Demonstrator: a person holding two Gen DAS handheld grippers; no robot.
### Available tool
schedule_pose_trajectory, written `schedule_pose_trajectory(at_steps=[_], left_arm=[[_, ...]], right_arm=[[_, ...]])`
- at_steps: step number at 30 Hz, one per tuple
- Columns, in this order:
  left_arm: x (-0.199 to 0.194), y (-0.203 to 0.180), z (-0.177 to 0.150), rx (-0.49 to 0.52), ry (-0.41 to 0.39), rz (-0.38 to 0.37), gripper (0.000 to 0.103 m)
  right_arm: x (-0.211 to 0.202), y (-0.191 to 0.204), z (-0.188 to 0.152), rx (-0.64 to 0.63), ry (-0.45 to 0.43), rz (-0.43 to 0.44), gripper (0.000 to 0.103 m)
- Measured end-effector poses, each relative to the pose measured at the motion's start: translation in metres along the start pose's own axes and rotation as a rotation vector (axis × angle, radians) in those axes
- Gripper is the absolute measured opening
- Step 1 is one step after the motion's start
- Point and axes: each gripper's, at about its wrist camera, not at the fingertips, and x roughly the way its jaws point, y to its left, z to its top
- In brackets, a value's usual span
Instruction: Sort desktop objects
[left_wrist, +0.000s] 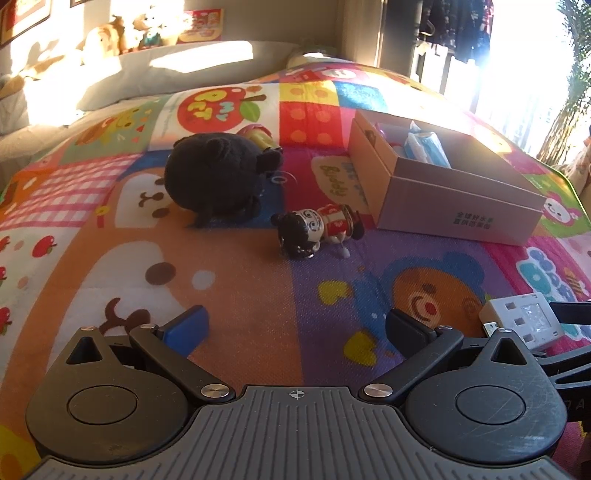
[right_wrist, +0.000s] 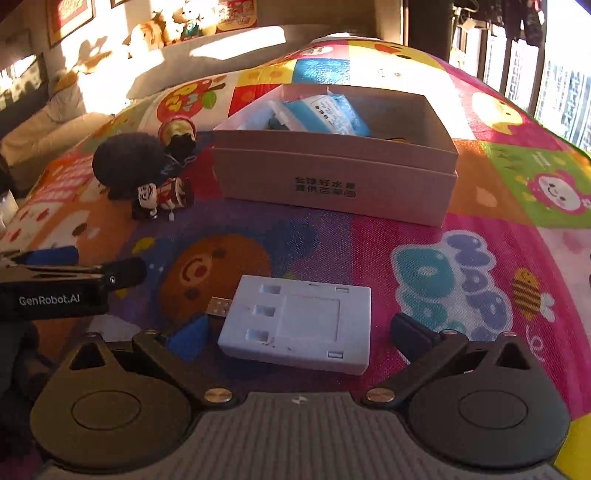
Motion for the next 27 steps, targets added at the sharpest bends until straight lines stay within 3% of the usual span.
schedule_pose_trajectory(at_steps=[8,11,16,21,23,25,27], left_arm=[[0.001,-0.002,0.0,0.01,0.004,0.007,0.103],[0.001,-0.002,0.0,0.0,0.001,-0.001,0.103],[0.001,-0.002,0.001,0.006,0.003,0.002,0.103],[-0.001,0.004,0.001,-0.028,-0.01,-0.027,0.103],[-0.001,0.005,0.001,-0.036,-0.014,-0.034,0.103],[-0.001,0.006,0.001,-0.031,-0.012,-0.03,0.103],[-0.002,0.006,0.001,-0.032,-0.012,-0.032,0.103]], right_arm=[[0.003,-0.003,0.001,-0.017,-0.011,0.016,0.103],[0.003,-0.019,0.008,0.047,-0.022,0.053,0.103],[-0.002,-0.069,0.016,0.349,-0.137,-0.058,0.103],[-0.022,-0.091,-0.029,0.795,-0.276,0.042,0.103],[-0.03,-0.068,-0.037,0.734,-0.297,0.043,0.103],[-0.032,-0.034,-0.039,0.592,-0.249,0.101,0.103],[-0.033,-0.005,-0.035,0.436,-0.226,0.099,0.103]])
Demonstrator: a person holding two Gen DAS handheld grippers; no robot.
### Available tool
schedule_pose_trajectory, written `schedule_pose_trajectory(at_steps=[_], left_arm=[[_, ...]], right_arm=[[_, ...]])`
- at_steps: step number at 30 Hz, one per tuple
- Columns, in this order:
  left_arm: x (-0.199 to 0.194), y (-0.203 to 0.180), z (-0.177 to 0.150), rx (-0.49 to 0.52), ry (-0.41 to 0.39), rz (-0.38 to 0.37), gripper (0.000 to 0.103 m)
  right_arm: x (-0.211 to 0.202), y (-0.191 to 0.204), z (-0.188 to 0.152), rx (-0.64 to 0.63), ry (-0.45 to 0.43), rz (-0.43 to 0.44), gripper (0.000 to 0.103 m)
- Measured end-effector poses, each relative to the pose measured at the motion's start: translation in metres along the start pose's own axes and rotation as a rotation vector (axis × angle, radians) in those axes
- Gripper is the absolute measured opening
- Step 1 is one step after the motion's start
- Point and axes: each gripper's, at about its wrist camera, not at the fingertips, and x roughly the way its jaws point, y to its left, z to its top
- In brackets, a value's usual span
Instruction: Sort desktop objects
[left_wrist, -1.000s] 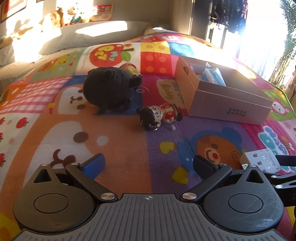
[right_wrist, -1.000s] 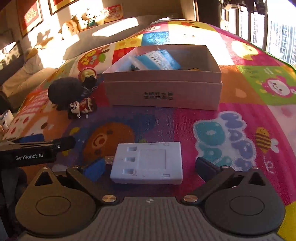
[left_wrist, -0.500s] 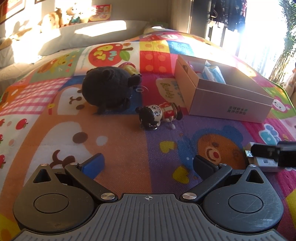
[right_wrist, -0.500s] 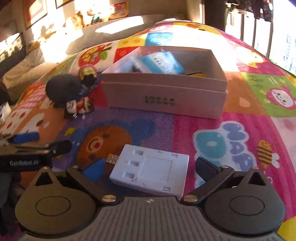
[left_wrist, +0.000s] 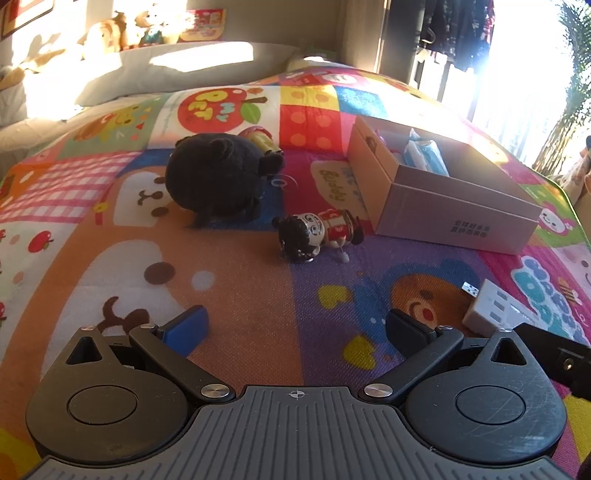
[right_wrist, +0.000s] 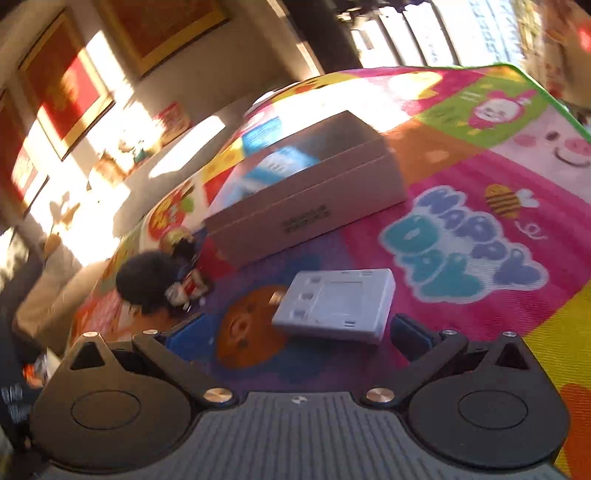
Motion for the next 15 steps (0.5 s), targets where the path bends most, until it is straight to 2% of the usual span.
schedule_pose_trajectory(at_steps=[2,5,8,10,13,15], left_arm=[[0.0,0.001,0.0,-0.008,-0.003,-0.008,0.103],[-0.001,0.002,0.0,-0.009,-0.003,-0.01,0.103],[0.0,0.001,0.0,0.0,0.001,-0.003,0.103],[0.0,0.001,0.0,-0.001,0.0,-0.005,0.103],[0.0,0.001,0.0,-0.006,-0.002,-0.01,0.103],[0.0,0.001,0.0,-0.003,-0.002,-0.007,0.103]], right_arm=[[0.001,0.015,0.0,-0.103,-0.001,-0.044,0.103],[0.006,0.015,0.005,-0.125,0.002,-0.15,0.103],[0.016,0.006,0.014,-0.169,0.073,-0.214,0.103],[0.024,-0.002,0.018,-0.226,0.136,-0.199,0.103],[0.026,-0.006,0.02,-0.349,0.186,-0.169,0.103],[0.028,-0.011,0.023,-0.442,0.178,-0.175,0.103]])
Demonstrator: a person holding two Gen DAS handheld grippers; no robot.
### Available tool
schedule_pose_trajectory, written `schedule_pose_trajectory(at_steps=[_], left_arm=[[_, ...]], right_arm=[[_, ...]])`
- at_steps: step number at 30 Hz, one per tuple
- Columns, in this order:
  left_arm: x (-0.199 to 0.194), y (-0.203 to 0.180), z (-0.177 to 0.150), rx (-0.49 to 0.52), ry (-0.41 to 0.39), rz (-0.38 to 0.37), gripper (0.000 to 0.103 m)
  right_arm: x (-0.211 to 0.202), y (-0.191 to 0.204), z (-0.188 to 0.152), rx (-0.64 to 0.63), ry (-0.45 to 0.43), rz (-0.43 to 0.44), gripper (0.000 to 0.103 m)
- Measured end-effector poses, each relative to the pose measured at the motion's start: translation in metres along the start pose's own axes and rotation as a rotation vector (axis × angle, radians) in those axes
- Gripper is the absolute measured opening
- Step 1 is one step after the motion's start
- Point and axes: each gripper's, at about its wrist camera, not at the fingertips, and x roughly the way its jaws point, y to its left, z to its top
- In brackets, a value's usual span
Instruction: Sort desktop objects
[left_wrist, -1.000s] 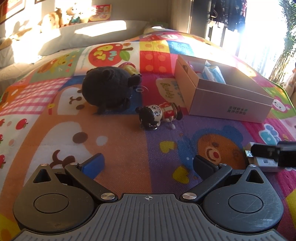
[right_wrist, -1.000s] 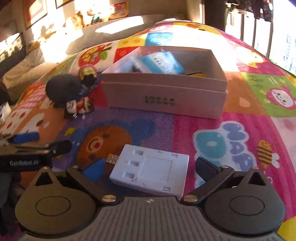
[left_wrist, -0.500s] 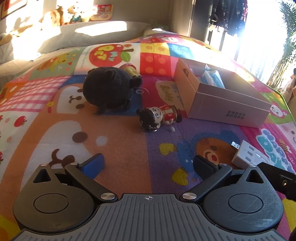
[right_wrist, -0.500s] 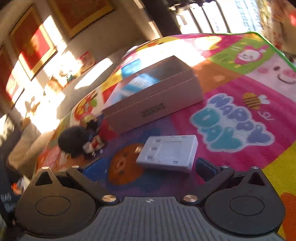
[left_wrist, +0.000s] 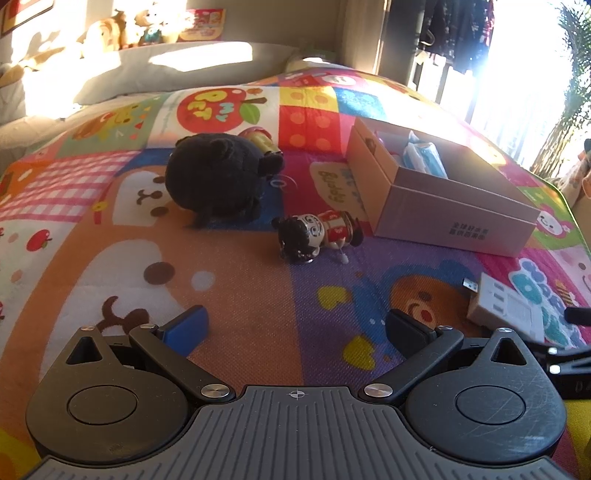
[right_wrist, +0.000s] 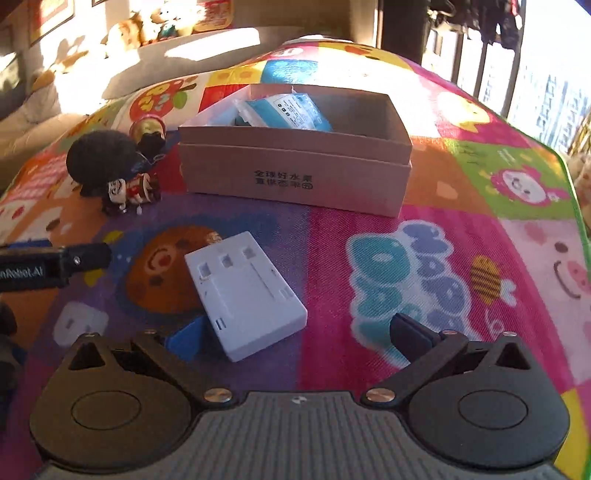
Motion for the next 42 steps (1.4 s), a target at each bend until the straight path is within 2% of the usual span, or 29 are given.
schedule_pose_trajectory(at_steps=[3,4,5,7,8,13,15,17,21,23,25,27,29,32,37,40,42], left_arm=[[0.001,-0.002,0.0,0.008,0.002,0.008,0.103],[0.001,-0.002,0.0,0.011,0.003,0.011,0.103],[0.001,-0.002,0.0,0.014,0.004,0.014,0.103],[0.002,-0.003,0.0,0.013,0.004,0.014,0.103],[0.002,-0.003,0.0,0.016,0.004,0.016,0.103],[0.002,-0.002,0.0,0.011,0.002,0.011,0.103],[0.002,-0.002,0.0,0.007,0.0,0.007,0.103],[0.002,-0.001,0.0,0.009,0.001,0.009,0.103],[0.002,-0.002,0.0,0.006,-0.001,0.006,0.103],[0.001,-0.002,0.0,0.005,-0.002,0.005,0.103],[0.001,-0.001,0.0,0.005,-0.002,0.005,0.103],[0.002,-0.003,0.0,0.014,0.002,0.015,0.103],[0.002,-0.006,0.002,0.026,0.006,0.045,0.103],[0.007,-0.008,0.012,-0.016,-0.011,0.016,0.103],[0.033,-0.025,0.039,-0.001,-0.036,0.051,0.103],[0.055,-0.027,0.053,-0.037,-0.011,0.059,0.103],[0.063,-0.027,0.057,-0.043,-0.003,0.063,0.095]], right_arm=[[0.005,-0.018,0.006,0.006,-0.049,-0.159,0.103],[0.008,-0.025,0.008,0.032,-0.047,-0.173,0.103],[0.013,-0.032,0.01,0.061,-0.026,-0.159,0.103],[0.02,-0.049,0.013,0.151,0.004,-0.08,0.103],[0.021,-0.052,0.014,0.155,0.002,-0.076,0.103],[0.023,-0.049,0.016,0.127,0.013,-0.076,0.103],[0.021,-0.046,0.018,0.111,0.019,-0.032,0.103],[0.015,-0.034,0.019,0.054,-0.026,0.023,0.103],[0.022,-0.008,0.031,-0.049,-0.076,0.003,0.103],[0.034,-0.004,0.04,-0.054,-0.057,0.006,0.103],[0.043,-0.004,0.044,-0.041,-0.013,0.047,0.103],[0.042,-0.007,0.043,-0.028,-0.017,0.066,0.103],[0.038,-0.01,0.04,-0.019,-0.034,0.068,0.089],[0.029,-0.013,0.031,-0.02,-0.041,0.069,0.082],[0.005,-0.014,0.009,-0.04,-0.063,0.032,0.082],[-0.003,-0.013,0.001,-0.055,-0.077,0.014,0.082],[-0.003,-0.016,0.002,-0.039,-0.072,0.012,0.086]])
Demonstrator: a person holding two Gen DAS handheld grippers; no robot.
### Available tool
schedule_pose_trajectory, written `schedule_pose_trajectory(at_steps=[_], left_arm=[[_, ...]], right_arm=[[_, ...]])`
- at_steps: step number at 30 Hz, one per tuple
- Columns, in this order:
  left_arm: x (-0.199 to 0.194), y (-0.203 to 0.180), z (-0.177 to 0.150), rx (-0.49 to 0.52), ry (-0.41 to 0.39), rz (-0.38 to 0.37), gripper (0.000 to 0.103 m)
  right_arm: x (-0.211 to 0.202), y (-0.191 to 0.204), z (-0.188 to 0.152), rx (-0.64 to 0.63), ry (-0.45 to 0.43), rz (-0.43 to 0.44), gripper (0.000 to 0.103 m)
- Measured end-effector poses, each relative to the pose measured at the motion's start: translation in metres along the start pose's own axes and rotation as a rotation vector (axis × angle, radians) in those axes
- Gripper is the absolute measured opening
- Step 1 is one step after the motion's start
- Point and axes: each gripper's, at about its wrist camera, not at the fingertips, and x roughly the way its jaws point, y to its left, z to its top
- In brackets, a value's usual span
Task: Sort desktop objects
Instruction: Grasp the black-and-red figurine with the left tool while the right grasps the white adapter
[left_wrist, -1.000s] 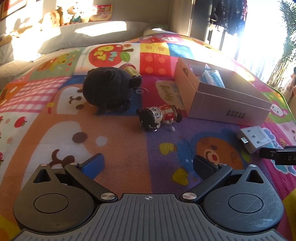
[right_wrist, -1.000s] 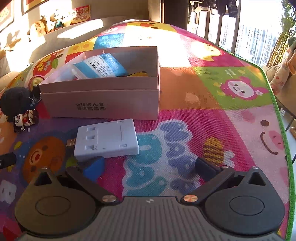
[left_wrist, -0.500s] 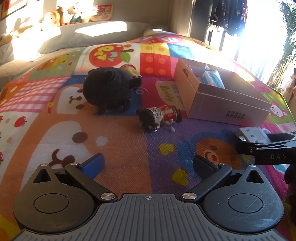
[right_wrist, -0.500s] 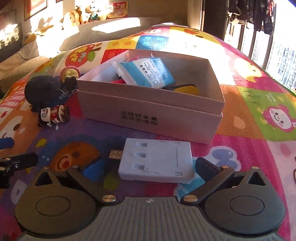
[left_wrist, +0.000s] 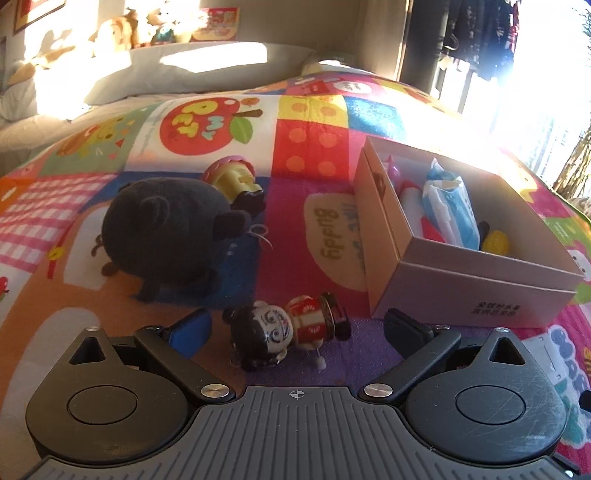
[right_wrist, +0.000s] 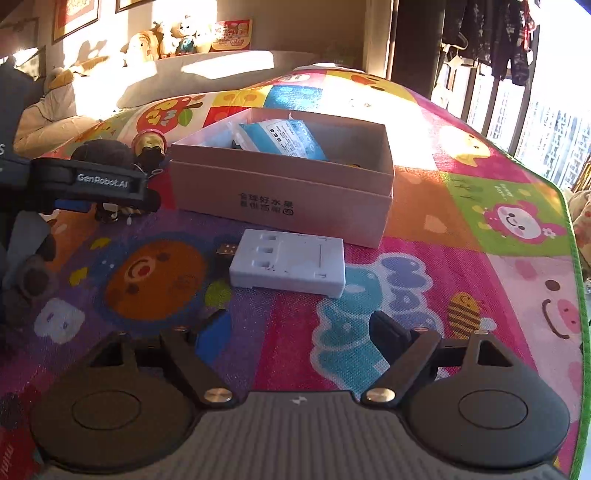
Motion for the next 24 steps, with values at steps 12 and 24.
schedule_pose_trajectory(at_steps=[12,24], left_arm=[[-0.052,-0.004,-0.04,0.162,0.014,-0.106,0.072],[-0.086,0.0,-0.065,0.172,0.031,-0.152,0.086]], right_arm=[[0.012,0.008,0.016,-0.046,-0.015,-0.034,0.103],[0.051,0.01,0.044,0.025,0.066,0.052,0.092]])
